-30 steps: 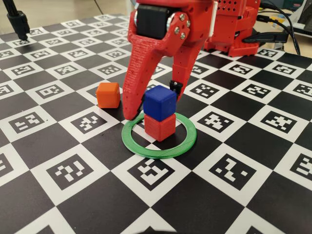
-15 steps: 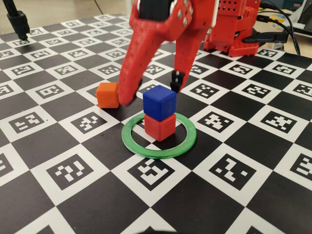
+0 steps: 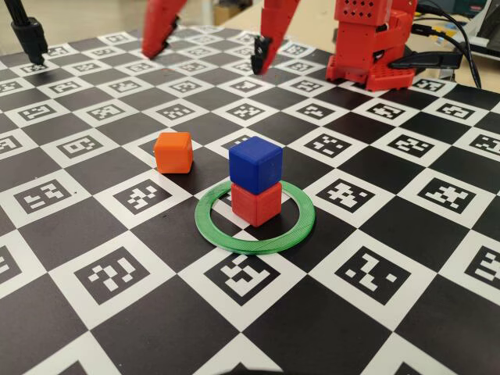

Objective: Grab the red cube then put it in the green circle then put the blue cube on top and finally the orange cube on top

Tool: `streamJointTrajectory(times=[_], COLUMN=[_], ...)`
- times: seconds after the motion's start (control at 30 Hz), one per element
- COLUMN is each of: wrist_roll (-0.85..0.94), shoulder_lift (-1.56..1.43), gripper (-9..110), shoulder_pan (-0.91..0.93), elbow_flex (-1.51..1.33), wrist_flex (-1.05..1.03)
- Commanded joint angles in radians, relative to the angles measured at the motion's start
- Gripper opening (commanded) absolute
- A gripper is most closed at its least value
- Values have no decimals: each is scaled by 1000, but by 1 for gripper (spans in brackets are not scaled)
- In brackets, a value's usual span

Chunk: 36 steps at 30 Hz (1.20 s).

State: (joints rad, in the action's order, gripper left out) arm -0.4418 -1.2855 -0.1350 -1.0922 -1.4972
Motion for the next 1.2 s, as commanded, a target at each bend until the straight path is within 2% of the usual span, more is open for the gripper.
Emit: streamJointTrajectory(times=[0.0,0.57,1.17], wrist_roll=[-21,-83,-86], shoulder_lift=[-121,20,132], gripper=[52,52,52], shoulder_pan=[51,123,150], elbow_flex=[28,129,-43], wrist_flex=[-2,-28,179])
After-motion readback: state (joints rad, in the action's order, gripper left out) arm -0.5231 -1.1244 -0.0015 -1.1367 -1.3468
